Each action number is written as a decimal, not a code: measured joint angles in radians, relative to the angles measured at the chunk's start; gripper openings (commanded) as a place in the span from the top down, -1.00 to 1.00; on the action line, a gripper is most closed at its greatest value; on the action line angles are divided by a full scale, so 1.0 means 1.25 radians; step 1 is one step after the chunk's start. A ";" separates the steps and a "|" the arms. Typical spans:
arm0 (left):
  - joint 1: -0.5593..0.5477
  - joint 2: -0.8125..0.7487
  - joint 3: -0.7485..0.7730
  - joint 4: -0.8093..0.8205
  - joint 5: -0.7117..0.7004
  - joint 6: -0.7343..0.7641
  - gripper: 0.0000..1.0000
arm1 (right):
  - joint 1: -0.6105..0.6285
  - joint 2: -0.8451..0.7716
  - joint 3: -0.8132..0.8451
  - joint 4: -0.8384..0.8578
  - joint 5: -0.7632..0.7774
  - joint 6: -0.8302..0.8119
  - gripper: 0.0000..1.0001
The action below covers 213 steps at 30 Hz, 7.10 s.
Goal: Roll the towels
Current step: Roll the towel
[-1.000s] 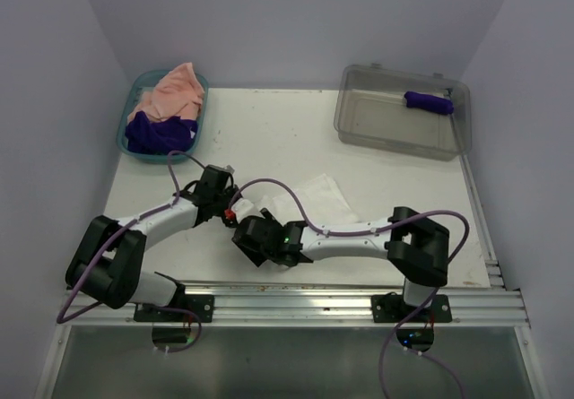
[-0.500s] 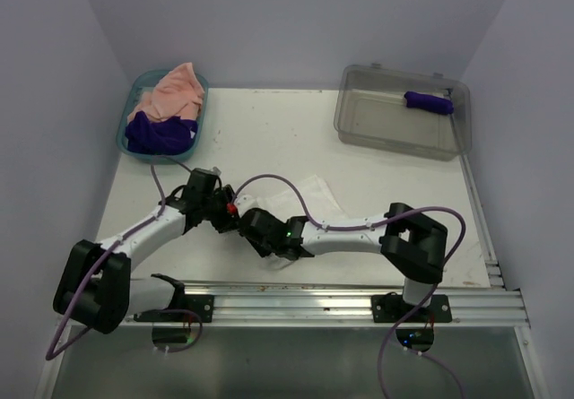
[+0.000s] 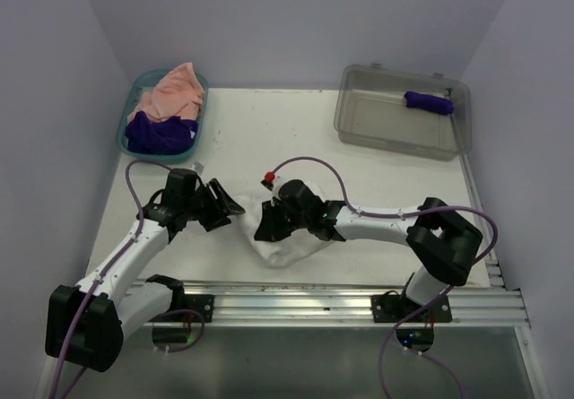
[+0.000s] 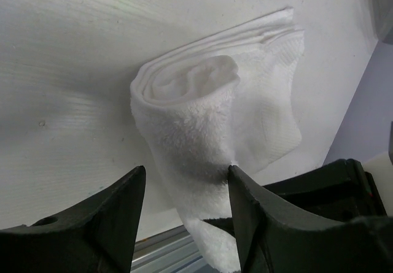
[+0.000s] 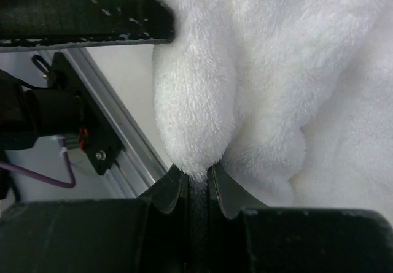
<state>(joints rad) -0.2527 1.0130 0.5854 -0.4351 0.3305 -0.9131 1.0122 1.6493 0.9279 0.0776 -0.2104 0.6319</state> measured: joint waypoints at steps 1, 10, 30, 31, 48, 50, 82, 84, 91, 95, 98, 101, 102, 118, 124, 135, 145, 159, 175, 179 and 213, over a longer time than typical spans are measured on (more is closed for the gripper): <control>0.000 0.000 0.000 0.000 0.006 0.000 -0.18 | -0.014 -0.005 -0.022 0.028 -0.023 0.023 1.00; -0.038 -0.002 0.001 0.035 0.054 0.011 -0.14 | -0.113 -0.002 -0.207 0.310 -0.182 0.244 1.00; -0.135 0.142 0.065 0.136 0.067 0.015 -0.08 | -0.165 0.170 -0.339 0.806 -0.295 0.535 1.00; -0.138 0.147 0.067 0.139 0.067 0.015 -0.08 | -0.166 0.178 -0.341 0.820 -0.296 0.542 1.00; -0.161 0.364 0.101 0.246 0.079 0.016 -0.01 | -0.173 0.086 -0.348 0.650 -0.251 0.468 0.45; -0.163 0.385 0.107 0.265 0.091 0.016 -0.01 | -0.172 0.025 -0.332 0.529 -0.217 0.412 0.08; -0.165 0.415 0.108 0.308 0.107 0.043 -0.01 | 0.175 -0.128 0.005 -0.367 0.419 0.016 1.00; -0.166 0.408 0.108 0.302 0.104 0.048 -0.04 | 0.149 -0.169 -0.051 -0.319 0.385 0.044 1.00; -0.173 0.349 0.111 0.248 0.088 0.054 -0.15 | 0.020 -0.324 -0.291 -0.107 0.233 0.181 1.00; -0.173 0.303 0.118 0.201 0.073 0.057 -0.15 | -0.005 -0.334 -0.385 0.028 0.176 0.269 1.00; -0.173 0.262 0.124 0.175 0.067 0.061 -0.16 | -0.036 -0.336 -0.449 0.129 0.131 0.337 1.00; -0.176 0.229 0.128 0.167 0.065 0.065 -0.16 | -0.065 -0.336 -0.492 0.201 0.095 0.388 1.00; -0.179 0.225 0.129 0.167 0.065 0.066 -0.16 | -0.072 -0.336 -0.500 0.216 0.087 0.401 1.00; -0.268 0.394 0.150 0.279 0.061 0.029 -0.09 | -0.097 -0.361 -0.524 0.220 0.072 0.463 0.87; -0.273 0.472 0.175 0.300 0.078 0.026 -0.07 | -0.057 -0.452 -0.385 -0.096 0.173 0.341 -0.23; -0.275 0.488 0.180 0.306 0.090 0.027 -0.05 | 0.153 -0.334 0.008 -0.536 0.523 0.080 -0.18; -0.275 0.490 0.180 0.308 0.094 0.027 -0.05 | 0.237 -0.161 0.099 -0.509 0.532 -0.098 -0.15; -0.276 0.498 0.210 0.273 0.096 0.034 -0.13 | 0.190 -0.034 0.040 -0.443 0.592 -0.121 -0.34; -0.230 0.437 0.250 0.152 0.066 0.090 -0.29 | 0.193 -0.045 -0.093 -0.258 0.687 -0.053 0.95; -0.109 0.359 0.212 0.112 0.066 0.122 -0.29 | 0.188 -0.045 -0.096 -0.238 0.674 -0.073 1.00; 0.323 -0.136 0.104 -0.196 0.117 0.300 -0.35 | -0.045 0.123 -0.079 0.287 -0.207 0.251 1.00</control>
<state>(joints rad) 0.1505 0.8429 0.7155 -0.6800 0.4774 -0.5381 0.9562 1.8030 0.8295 0.4370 -0.4694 0.9459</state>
